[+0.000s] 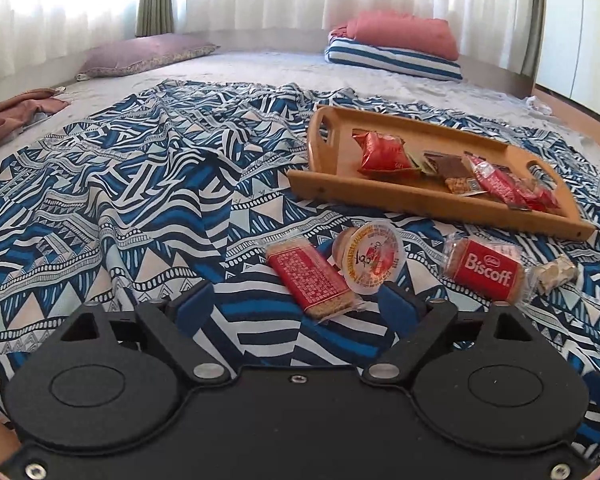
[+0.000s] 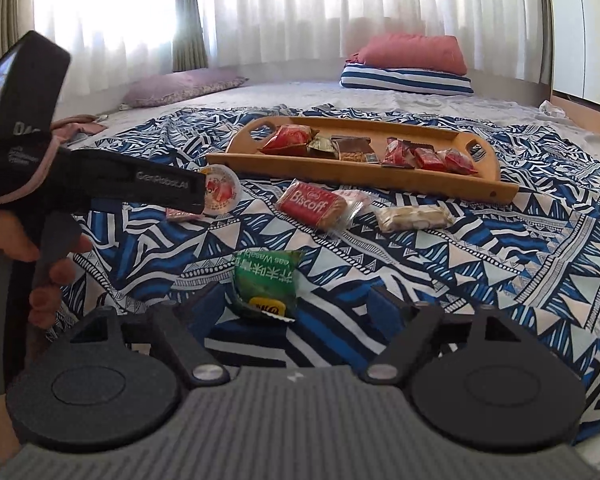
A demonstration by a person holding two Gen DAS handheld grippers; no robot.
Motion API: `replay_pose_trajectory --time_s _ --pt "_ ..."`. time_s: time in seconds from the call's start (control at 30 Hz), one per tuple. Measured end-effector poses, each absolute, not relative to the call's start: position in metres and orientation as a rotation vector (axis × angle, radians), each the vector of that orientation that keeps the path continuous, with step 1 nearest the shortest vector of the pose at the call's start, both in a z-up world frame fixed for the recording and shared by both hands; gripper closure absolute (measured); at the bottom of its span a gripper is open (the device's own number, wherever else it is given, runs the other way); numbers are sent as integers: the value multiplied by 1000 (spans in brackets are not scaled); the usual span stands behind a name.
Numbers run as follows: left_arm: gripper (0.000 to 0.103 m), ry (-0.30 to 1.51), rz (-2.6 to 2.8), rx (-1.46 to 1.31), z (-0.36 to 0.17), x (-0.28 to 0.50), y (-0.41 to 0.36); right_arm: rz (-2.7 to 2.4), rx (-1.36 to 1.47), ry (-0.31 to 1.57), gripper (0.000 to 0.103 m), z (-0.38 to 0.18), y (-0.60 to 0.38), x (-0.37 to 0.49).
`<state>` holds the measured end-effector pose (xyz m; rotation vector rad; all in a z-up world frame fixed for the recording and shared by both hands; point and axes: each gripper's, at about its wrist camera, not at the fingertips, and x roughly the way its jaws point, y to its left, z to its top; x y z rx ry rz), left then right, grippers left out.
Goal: Organize snacks
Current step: 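Grasp the small red packet with the left tool while the right tool grasps the green wasabi packet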
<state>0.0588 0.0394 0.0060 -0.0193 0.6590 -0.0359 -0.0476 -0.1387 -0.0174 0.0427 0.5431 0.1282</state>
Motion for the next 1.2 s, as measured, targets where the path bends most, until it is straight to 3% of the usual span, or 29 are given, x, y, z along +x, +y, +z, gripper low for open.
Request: replay_pose_trajectory --time_s 0.23,0.33,0.4,0.6,0.77,0.87,0.93,1.2 --pt "30 666 -34 -18 -1 73 33 133 14 544 16 -21 -132 -46" --pt "40 661 -47 -17 -3 76 31 127 19 547 16 -22 -131 -44" --pt "59 661 -79 -19 -3 73 30 122 25 548 16 -23 -132 -44" --pt "72 665 -130 -11 -3 56 29 114 32 548 15 -25 -131 -43" --pt "73 653 -127 24 -1 38 31 107 35 541 15 -26 -132 -45" --pt "68 629 -98 68 0 31 29 100 40 538 15 -26 -134 -45" --pt "59 613 -77 96 2 29 26 98 43 538 15 -26 -134 -45" --pt "54 619 -48 86 -2 49 21 93 43 538 15 -26 -134 -43"
